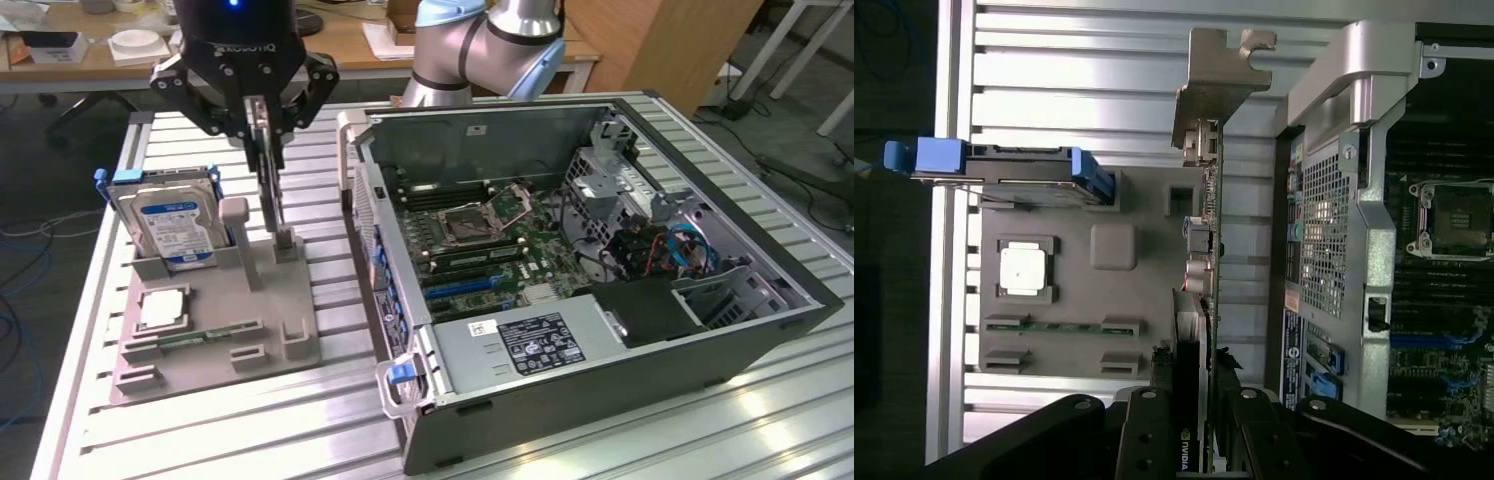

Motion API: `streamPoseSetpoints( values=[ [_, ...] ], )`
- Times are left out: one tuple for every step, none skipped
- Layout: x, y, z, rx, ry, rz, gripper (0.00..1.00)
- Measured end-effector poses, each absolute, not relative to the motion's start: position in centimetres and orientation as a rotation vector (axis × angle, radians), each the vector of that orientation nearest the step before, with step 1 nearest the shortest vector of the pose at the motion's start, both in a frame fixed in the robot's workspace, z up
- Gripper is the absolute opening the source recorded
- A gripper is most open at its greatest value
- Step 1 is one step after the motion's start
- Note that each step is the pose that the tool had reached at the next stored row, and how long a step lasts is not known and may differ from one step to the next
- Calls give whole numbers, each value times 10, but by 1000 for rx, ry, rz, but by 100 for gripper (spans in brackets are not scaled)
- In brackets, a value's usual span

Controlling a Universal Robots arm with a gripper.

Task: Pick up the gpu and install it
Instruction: 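Pick up the gpu and move the gpu toward the slot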

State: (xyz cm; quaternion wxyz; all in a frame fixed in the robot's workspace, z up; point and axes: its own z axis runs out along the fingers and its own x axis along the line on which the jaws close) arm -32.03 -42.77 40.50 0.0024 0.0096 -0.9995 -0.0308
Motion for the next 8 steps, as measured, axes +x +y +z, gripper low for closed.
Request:
streamPoseSetpoints(
  values=[
    [-320,-428,406,30,-3135,-97,26],
    [-320,-428,406,30,-3135,-97,26],
    [-320,-428,407,30,-3135,-97,26],
    [-320,-428,408,30,-3135,-97,26],
    [-320,-428,409,30,-3135,-97,26],
    [-320,-428,410,30,-3135,-98,26],
    [-320,-428,411,30,-3135,-98,26],
    [-320,-428,412,30,-3135,-98,26]
  ],
)
